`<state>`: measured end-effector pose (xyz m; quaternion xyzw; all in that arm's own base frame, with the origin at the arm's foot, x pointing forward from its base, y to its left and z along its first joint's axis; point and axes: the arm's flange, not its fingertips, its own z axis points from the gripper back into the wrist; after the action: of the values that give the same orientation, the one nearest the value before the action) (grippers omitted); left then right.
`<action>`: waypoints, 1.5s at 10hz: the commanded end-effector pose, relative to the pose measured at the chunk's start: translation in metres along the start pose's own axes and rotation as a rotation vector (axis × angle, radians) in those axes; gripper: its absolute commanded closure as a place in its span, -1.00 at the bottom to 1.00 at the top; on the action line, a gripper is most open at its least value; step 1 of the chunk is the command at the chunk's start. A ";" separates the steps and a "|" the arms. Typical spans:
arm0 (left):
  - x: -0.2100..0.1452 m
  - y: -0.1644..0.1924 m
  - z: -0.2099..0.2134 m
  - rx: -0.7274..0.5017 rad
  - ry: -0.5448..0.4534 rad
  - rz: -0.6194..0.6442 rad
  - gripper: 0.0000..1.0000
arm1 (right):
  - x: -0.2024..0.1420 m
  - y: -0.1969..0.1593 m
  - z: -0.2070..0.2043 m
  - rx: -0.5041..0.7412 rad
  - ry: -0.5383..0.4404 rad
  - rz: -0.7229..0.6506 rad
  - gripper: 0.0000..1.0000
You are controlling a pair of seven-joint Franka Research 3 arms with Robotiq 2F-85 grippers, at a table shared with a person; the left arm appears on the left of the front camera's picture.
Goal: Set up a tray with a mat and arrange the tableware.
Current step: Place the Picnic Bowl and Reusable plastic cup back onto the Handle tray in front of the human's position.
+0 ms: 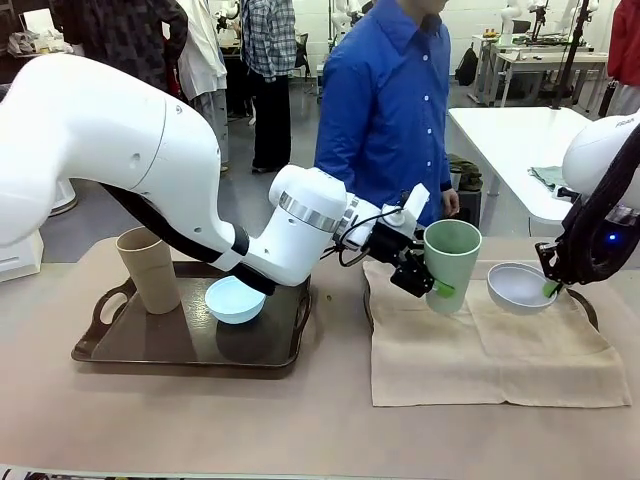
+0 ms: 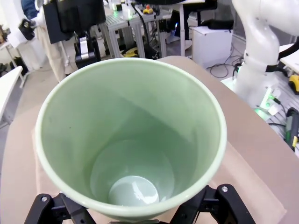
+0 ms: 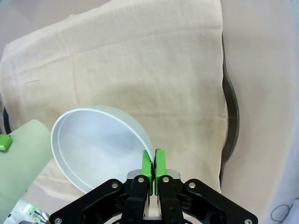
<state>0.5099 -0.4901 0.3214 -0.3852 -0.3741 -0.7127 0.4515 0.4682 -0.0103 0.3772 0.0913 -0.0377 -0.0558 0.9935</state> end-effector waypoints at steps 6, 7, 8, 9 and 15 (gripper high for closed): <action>-0.018 0.020 -0.006 -0.031 0.011 0.044 -0.70 | 0.013 -0.015 -0.030 -0.025 0.033 -0.015 0.92; -0.019 0.019 -0.007 -0.028 0.040 0.069 -0.70 | 0.012 -0.015 -0.033 -0.027 0.036 -0.013 0.92; -0.019 0.018 -0.008 -0.026 0.048 0.081 -1.00 | 0.012 -0.015 -0.034 -0.032 0.040 -0.017 0.39; -0.018 0.017 -0.008 -0.026 0.063 0.091 -1.00 | 0.011 -0.014 -0.031 -0.035 0.028 -0.007 -0.27; -0.018 0.002 0.025 0.012 0.286 0.257 -1.00 | -0.031 -0.007 0.023 -0.069 -0.040 0.062 -1.00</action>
<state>0.5292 -0.4704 0.3105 -0.3354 -0.2882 -0.6983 0.5629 0.4554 -0.0178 0.3879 0.0572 -0.0533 -0.0345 0.9963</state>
